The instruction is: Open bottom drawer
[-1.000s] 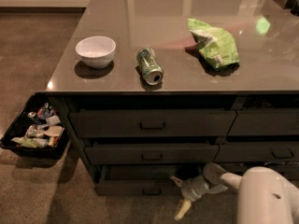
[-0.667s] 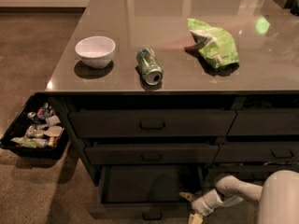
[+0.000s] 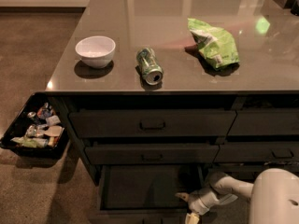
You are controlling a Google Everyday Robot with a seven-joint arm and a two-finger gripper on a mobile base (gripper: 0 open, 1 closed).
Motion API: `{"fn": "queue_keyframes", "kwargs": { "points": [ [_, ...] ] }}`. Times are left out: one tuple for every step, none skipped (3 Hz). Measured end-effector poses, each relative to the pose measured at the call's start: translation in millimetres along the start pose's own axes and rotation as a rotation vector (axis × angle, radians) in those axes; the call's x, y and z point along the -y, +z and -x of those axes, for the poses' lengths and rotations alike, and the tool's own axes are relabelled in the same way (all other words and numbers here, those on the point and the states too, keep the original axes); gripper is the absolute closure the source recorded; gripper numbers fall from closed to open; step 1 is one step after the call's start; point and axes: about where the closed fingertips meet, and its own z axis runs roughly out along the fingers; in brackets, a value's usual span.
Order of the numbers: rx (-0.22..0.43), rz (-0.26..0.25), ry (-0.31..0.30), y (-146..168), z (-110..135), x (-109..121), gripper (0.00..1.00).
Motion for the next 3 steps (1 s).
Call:
{"fn": "queue_keyframes", "kwargs": {
  "points": [
    [0.032,0.069,0.019,19,-7,-10,0.0],
    [0.08,0.124,0.04,15,-13,-45,0.0],
    [0.07,0.136,0.07,-7,-17,-81,0.0]
  ]
}}
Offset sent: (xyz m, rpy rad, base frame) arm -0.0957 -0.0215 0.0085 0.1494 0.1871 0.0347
